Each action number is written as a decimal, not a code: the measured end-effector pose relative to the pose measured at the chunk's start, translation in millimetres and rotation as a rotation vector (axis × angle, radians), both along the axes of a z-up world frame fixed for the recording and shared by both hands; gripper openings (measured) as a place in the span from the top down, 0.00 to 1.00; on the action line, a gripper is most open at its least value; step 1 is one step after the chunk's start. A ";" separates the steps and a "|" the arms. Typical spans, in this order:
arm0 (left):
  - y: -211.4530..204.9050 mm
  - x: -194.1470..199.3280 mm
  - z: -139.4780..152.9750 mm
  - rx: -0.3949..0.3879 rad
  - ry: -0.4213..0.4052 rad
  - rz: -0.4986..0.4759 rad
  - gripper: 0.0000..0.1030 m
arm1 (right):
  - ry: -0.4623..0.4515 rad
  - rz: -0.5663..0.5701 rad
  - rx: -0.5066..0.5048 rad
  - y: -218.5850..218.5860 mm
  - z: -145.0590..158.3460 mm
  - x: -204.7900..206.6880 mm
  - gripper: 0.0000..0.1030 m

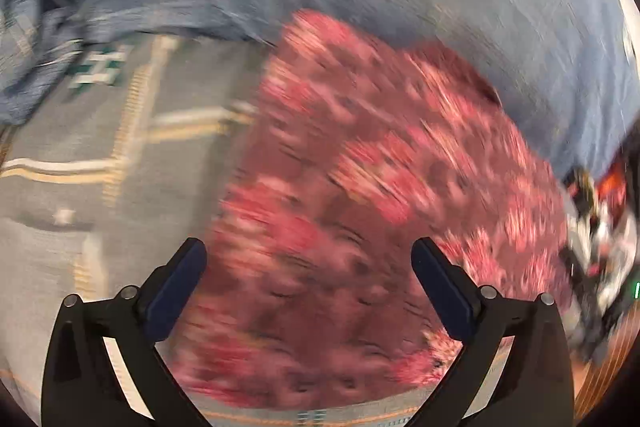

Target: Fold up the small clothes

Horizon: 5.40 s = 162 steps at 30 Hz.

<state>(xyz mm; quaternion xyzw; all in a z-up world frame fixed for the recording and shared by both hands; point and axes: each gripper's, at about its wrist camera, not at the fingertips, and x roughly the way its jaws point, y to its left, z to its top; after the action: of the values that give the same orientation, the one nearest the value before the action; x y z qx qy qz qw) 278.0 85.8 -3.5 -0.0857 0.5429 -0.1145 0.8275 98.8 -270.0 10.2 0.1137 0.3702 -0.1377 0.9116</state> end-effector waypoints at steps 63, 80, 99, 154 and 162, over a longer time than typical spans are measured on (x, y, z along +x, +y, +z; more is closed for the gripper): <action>-137.8 32.2 81.1 -0.316 0.058 -0.304 0.87 | -0.343 0.381 -0.083 181.1 62.1 -28.0 0.95; -362.2 -34.4 5.6 -0.003 0.131 -0.471 0.76 | -0.287 -0.091 0.557 -47.0 0.6 -94.2 0.95; -195.1 2.3 23.5 -0.199 0.117 -0.238 0.35 | -0.379 -0.106 0.413 -81.2 52.4 -77.5 0.37; -250.6 -93.5 19.7 0.240 -0.207 -0.335 0.35 | -0.127 0.091 0.438 -79.1 7.1 -38.8 0.93; -225.4 -102.2 -7.8 0.180 -0.094 -0.347 0.33 | -0.013 -0.007 0.535 -91.2 -37.6 -48.0 0.90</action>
<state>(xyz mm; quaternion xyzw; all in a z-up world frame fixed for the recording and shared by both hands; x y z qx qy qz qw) 175.8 -139.6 -11.2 0.0887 0.5183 -0.2102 0.8242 50.9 -361.2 -27.4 0.3528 0.3871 -0.0373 0.8510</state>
